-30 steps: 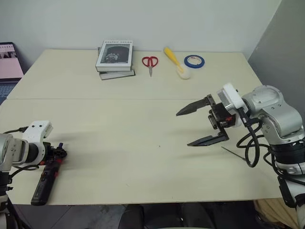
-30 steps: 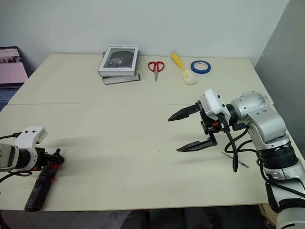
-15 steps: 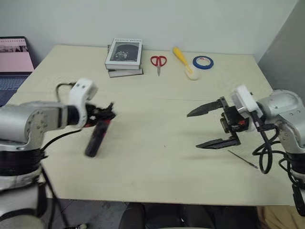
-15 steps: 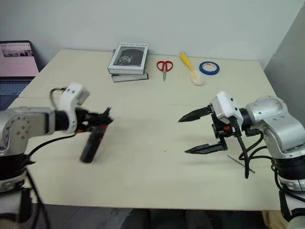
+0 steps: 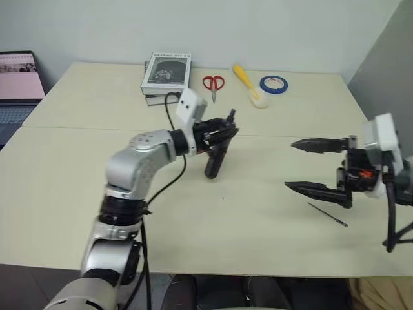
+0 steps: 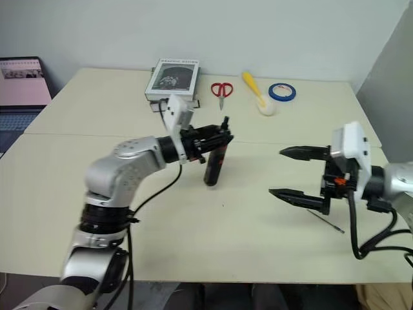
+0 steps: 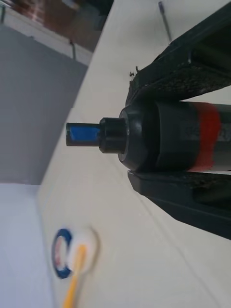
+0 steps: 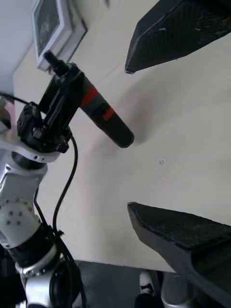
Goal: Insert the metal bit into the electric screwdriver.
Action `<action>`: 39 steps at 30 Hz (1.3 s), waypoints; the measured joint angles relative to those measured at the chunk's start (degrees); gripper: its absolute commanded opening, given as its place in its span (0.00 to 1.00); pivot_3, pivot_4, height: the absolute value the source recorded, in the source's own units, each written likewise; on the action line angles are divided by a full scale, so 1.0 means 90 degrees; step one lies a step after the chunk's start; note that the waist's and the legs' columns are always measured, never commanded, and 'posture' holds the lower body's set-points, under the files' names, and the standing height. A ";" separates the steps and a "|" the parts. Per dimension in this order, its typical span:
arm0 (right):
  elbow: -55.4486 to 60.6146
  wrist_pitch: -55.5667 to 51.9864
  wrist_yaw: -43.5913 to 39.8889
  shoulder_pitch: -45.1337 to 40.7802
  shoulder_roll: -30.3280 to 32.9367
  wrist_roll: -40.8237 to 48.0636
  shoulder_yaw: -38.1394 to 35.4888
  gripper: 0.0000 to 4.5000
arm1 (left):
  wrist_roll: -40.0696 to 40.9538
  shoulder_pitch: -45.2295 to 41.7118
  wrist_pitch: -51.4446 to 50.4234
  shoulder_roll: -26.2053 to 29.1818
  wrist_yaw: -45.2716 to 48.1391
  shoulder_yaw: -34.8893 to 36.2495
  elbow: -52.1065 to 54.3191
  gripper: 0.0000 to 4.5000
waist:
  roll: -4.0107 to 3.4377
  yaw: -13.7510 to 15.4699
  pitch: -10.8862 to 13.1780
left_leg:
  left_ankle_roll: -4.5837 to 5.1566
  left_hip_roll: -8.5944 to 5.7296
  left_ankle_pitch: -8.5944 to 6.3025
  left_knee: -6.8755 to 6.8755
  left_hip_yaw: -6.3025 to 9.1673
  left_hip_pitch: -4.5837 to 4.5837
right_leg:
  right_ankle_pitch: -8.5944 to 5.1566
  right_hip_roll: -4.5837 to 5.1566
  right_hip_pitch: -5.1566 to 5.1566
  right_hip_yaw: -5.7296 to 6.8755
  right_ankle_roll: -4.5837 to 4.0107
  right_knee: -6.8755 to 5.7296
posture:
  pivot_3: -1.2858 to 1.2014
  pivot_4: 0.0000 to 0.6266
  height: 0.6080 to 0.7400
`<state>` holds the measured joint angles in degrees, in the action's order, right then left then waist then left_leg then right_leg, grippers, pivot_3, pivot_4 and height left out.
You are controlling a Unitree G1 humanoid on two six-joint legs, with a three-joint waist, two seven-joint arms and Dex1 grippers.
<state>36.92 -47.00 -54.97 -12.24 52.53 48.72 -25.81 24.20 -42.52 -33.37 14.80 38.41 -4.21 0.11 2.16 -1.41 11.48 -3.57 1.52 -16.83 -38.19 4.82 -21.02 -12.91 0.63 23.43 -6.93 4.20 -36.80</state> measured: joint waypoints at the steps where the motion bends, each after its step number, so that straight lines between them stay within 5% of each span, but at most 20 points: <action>1: 0.0234 -0.0102 0.0302 0.0106 -0.0045 0.0094 -0.0172 1.00 | -0.0131 -0.0003 0.0499 -0.0258 -0.0037 -0.0039 -0.0299 0.36 | 0.0001 0.0000 -0.0001 | 0.0000 0.0000 0.0000 -0.0002 -0.0001 0.0001 | 0.0001 -0.0001 -0.0001 -0.0003 0.0003 0.0000 | 0.52 0.24 1.00; 5: 0.0964 -0.0380 0.1324 0.0482 -0.0217 0.0623 -0.0525 1.00 | -0.0597 0.0082 0.1816 -0.0729 -0.0038 -0.0175 -0.1239 0.36 | 0.0001 -0.0068 -0.0002 | 0.0002 0.0000 0.0000 0.0005 -0.0014 0.0013 | -0.0015 -0.0009 -0.0001 -0.0024 0.0034 -0.0005 | 0.52 0.24 1.00; 12: 0.1356 -0.0581 0.2453 0.0711 -0.0223 0.1289 -0.0465 1.00 | -0.0752 0.0527 0.2514 -0.0900 -0.0006 -0.0205 -0.1455 0.36 | 0.0001 -0.0050 -0.0002 | 0.0002 0.0002 0.0000 0.0003 -0.0014 0.0013 | -0.0012 -0.0012 -0.0002 -0.0029 0.0043 -0.0002 | 0.52 0.24 1.00; 30: 0.1110 -0.0018 0.2371 0.0497 -0.0004 0.1199 0.0360 1.00 | -0.0702 0.1412 0.2264 -0.0410 0.0051 -0.0151 -0.0186 0.36 | 0.0002 -0.0050 -0.0008 | 0.0002 0.0006 0.0000 0.0004 -0.0011 0.0024 | -0.0013 -0.0015 -0.0009 -0.0026 0.0044 -0.0003 | 0.52 0.24 1.00; 39: -0.0368 -0.0232 0.1119 0.0928 0.2399 -0.0437 0.1071 1.00 | -0.0820 0.1313 0.2211 -0.0516 -0.0085 -0.0306 -0.0190 0.36 | 0.0001 -0.0045 -0.0010 | 0.0002 0.0006 0.0000 0.0006 -0.0017 0.0025 | -0.0018 -0.0014 -0.0010 -0.0027 0.0036 0.0002 | 0.52 0.24 1.00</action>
<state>33.61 -49.08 -44.90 -3.88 74.12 44.78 -16.17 16.82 -30.70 -13.46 10.15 37.65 -6.97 -1.60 2.16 -1.82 11.38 -3.55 1.57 -16.83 -38.14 4.67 -20.80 -13.07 0.50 23.34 -7.17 4.53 -36.78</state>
